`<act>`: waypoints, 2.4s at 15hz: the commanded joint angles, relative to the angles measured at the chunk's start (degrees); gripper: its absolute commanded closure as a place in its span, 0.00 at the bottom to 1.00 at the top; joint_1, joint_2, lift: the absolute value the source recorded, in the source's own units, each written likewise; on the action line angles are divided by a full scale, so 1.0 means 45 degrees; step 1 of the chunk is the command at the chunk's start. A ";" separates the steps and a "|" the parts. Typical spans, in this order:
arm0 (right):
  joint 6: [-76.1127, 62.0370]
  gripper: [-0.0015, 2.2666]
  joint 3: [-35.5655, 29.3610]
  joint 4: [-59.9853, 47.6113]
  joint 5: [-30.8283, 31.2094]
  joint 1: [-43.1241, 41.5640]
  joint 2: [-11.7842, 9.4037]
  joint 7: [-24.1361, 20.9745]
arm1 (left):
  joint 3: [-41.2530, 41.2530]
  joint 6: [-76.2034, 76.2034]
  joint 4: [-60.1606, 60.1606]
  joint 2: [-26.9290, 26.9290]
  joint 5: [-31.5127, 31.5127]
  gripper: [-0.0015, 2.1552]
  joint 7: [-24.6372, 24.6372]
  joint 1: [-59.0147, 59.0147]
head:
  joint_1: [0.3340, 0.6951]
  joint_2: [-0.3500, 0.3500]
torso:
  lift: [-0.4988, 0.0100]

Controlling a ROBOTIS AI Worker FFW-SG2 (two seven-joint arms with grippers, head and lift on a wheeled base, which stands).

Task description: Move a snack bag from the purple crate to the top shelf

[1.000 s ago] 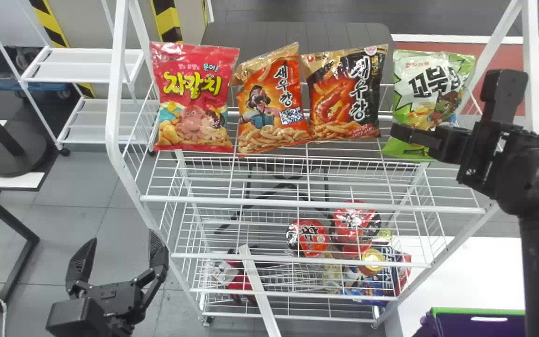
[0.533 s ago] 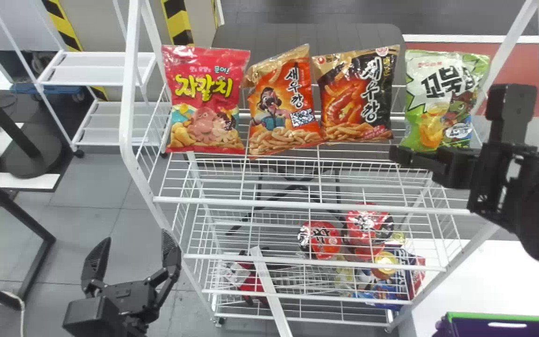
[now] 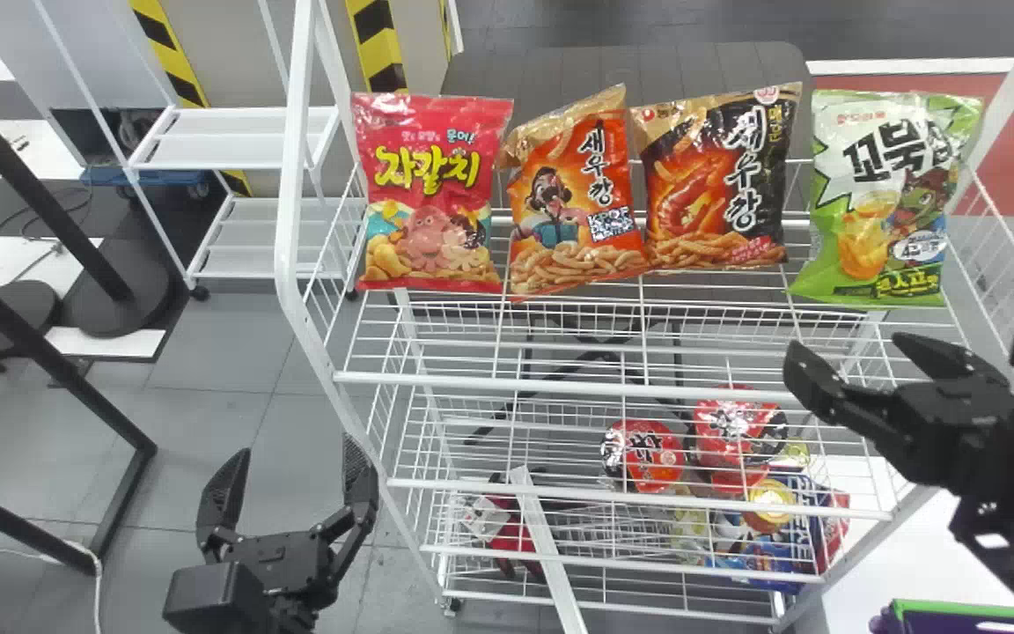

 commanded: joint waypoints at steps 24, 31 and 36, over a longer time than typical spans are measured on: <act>-0.7815 0.01 0.1121 0.2138 -0.0210 0.3309 -0.0332 -0.1118 | 0.0003 0.1016 -0.1309 0.0001 -0.0566 0.01 0.0168 0.0920 | 1.00 0.68 | 0.98; -0.7815 0.01 0.1277 0.2236 -0.0210 0.3231 -0.0449 -0.1079 | 0.0042 0.0938 -0.1367 -0.0019 -0.0586 0.01 0.0207 0.0940 | 1.00 0.69 | 0.98; -0.7815 0.01 0.1355 0.2333 -0.0093 0.3212 -0.0468 -0.1040 | 0.0042 0.0820 -0.1348 -0.0038 -0.0586 0.01 0.0246 0.0940 | 1.00 0.70 | 0.98</act>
